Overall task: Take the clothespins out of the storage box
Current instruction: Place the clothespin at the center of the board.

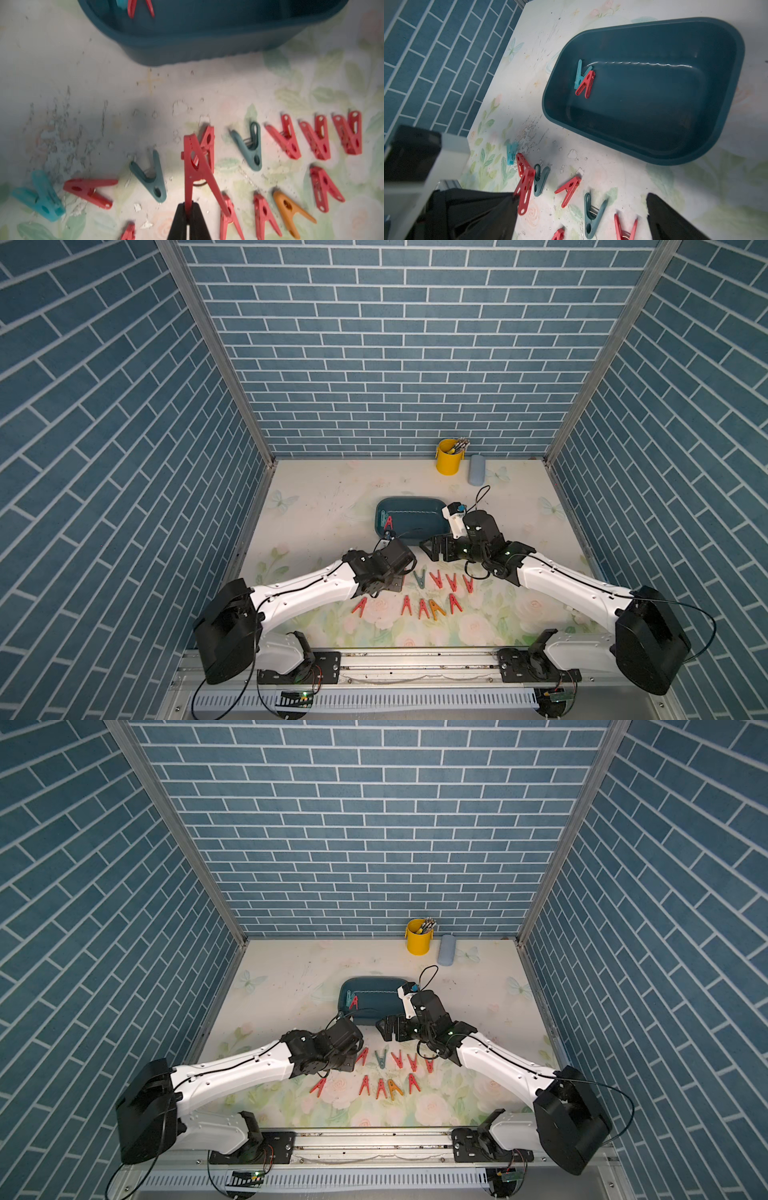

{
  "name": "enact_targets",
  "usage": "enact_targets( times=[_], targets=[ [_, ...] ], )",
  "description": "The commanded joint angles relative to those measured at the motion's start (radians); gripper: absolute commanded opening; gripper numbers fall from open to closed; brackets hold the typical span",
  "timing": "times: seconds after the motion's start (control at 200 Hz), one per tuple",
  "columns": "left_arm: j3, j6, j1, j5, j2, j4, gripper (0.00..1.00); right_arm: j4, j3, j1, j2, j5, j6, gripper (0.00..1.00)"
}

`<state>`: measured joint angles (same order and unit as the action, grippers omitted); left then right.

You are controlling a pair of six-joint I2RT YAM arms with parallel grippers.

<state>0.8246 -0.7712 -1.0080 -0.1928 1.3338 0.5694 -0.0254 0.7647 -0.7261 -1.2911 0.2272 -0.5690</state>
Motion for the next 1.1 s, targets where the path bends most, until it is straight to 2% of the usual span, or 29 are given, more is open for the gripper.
enact_targets(
  times=[0.0, 0.305, 0.625, 0.74, 0.895, 1.04, 1.095],
  targets=[
    [-0.089, -0.116, -0.066, -0.033, -0.048, -0.018, 0.02, 0.048, -0.011, -0.004, 0.009, 0.031, -0.029, 0.99],
    [-0.222, -0.216, -0.201, -0.033, -0.053, -0.109, 0.03, 0.045, -0.016, -0.015, 0.019, 0.014, -0.042, 0.99],
    [-0.268, -0.237, -0.237, -0.013, -0.013, -0.163, 0.06, 0.036, 0.009, -0.018, 0.000, -0.011, -0.046, 0.99],
    [-0.276, -0.241, -0.238, -0.016, -0.023, -0.157, 0.15, 0.036, 0.024, -0.018, -0.022, -0.019, -0.046, 0.99],
    [-0.260, -0.246, -0.238, -0.024, -0.049, -0.124, 0.37, 0.034, 0.062, -0.019, -0.073, -0.023, -0.039, 0.99],
    [-0.232, -0.250, -0.236, -0.061, -0.094, -0.066, 0.40, 0.033, 0.111, -0.019, -0.123, -0.026, -0.029, 0.99],
    [-0.209, -0.251, -0.231, -0.079, -0.115, -0.032, 0.47, 0.030, 0.134, -0.020, -0.143, -0.033, -0.025, 0.99]
  ],
)
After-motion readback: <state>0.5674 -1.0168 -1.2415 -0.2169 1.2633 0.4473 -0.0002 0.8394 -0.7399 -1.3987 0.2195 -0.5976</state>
